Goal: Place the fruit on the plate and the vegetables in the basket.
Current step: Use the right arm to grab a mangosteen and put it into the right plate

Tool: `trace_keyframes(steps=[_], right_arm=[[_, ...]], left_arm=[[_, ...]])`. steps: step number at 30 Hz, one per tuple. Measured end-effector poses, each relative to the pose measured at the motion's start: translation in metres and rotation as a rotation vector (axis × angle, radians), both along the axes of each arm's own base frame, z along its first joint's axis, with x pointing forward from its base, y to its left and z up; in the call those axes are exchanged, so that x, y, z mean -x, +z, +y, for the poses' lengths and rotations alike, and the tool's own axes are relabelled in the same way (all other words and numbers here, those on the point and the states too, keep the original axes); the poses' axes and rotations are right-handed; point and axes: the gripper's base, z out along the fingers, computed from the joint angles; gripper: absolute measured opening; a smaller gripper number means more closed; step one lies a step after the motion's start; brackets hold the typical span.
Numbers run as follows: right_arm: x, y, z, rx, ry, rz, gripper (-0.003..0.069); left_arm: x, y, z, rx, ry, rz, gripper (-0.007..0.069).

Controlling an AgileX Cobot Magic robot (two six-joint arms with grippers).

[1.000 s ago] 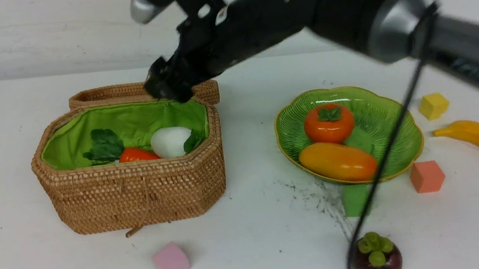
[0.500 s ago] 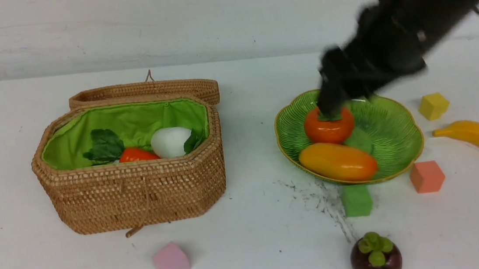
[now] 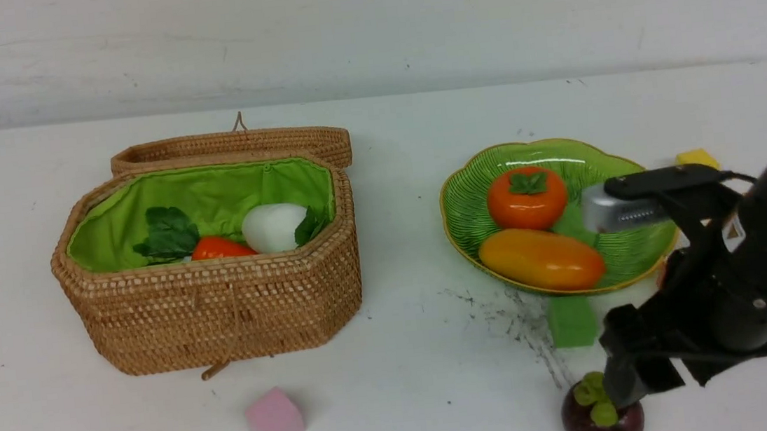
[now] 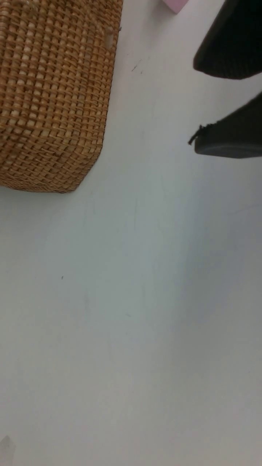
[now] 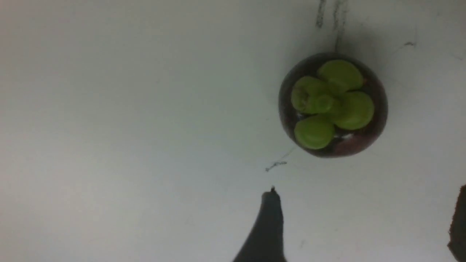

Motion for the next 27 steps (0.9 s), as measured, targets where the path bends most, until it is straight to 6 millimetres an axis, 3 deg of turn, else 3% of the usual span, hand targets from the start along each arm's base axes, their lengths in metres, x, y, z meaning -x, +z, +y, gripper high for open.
trace_keyframes(steps=[8, 13, 22, 27], right_arm=[[0.008, -0.028, -0.003, -0.001, -0.021, 0.025, 0.0647], [0.006, -0.029, -0.003, -0.001, -0.012, -0.01, 0.0647], [-0.014, -0.06, 0.001, 0.075, 0.009, 0.012, 0.0647], [-0.034, -0.061, 0.01, 0.068, 0.006, -0.005, 0.0647]], left_arm=[[0.0, 0.0, 0.0, 0.0, 0.0, 0.0, 0.0239], [0.0, 0.0, 0.0, 0.0, 0.0, 0.0, 0.0239], [0.0, 0.0, 0.0, 0.0, 0.0, 0.0, 0.0239], [0.0, 0.0, 0.0, 0.0, 0.0, 0.0, 0.0239]])
